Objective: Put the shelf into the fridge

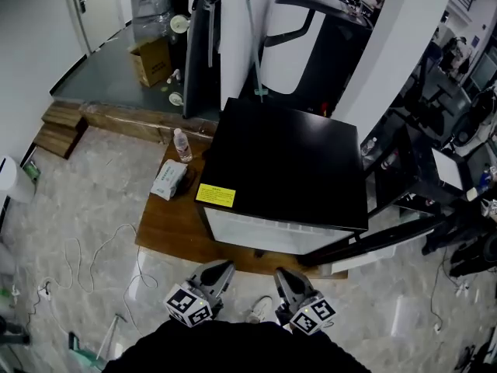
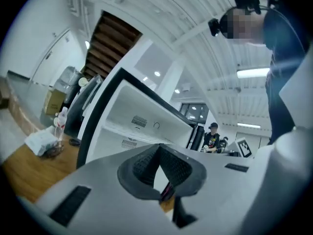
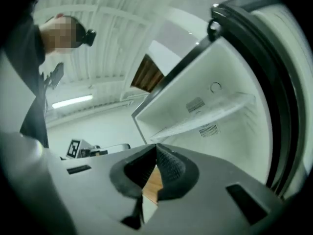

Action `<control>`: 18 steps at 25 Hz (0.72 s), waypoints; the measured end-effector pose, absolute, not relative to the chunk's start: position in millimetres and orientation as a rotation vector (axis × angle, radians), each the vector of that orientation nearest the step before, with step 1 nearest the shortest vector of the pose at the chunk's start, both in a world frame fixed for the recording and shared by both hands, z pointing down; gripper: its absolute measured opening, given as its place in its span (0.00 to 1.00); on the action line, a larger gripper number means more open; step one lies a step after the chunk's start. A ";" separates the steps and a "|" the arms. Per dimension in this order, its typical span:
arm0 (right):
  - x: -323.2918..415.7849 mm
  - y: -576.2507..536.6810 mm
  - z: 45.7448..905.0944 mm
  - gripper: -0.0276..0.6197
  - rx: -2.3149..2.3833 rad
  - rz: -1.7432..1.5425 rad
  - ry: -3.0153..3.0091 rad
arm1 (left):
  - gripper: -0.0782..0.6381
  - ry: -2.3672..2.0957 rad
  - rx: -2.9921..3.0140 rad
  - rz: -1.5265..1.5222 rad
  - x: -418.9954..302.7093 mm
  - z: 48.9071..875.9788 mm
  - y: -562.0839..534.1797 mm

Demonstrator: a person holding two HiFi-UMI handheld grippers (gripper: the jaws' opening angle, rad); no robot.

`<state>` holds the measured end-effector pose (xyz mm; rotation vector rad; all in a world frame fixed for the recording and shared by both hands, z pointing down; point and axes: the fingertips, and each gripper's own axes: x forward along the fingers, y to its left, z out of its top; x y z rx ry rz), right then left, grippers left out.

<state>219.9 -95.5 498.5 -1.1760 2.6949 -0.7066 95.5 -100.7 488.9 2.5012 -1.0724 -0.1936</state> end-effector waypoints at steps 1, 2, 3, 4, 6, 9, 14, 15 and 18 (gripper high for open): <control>213.3 -91.2 492.9 0.05 -1.173 -0.632 2.755 | 0.12 -1.082 2.545 -0.155 96.8 485.1 -96.7; 208.0 -87.6 488.0 0.05 -1.166 -0.573 2.798 | 0.12 -1.088 2.582 -0.123 98.6 482.3 -93.0; 203.7 -84.4 483.7 0.05 -1.154 -0.527 2.826 | 0.12 -1.090 2.606 -0.096 100.9 480.6 -89.4; 200.0 -81.6 480.3 0.05 -1.140 -0.490 2.845 | 0.12 -1.090 2.621 -0.072 103.3 479.8 -86.0; 194.2 -77.6 475.7 0.05 -1.119 -0.434 2.870 | 0.12 -1.090 2.652 -0.048 106.4 480.1 -81.1; 190.2 -75.5 469.8 0.05 -1.105 -0.381 2.893 | 0.12 -1.096 2.668 -0.041 108.2 477.0 -79.0; 187.6 -73.6 469.1 0.05 -1.102 -0.323 2.930 | 0.12 -1.095 2.669 -0.029 108.0 476.1 -77.1; 187.3 -73.5 469.6 0.05 -1.102 -0.320 2.932 | 0.12 -1.096 2.679 -0.026 107.6 476.8 -77.0; 187.4 -73.0 471.0 0.05 -1.103 -0.325 2.933 | 0.12 -1.099 2.686 -0.024 107.4 477.2 -76.5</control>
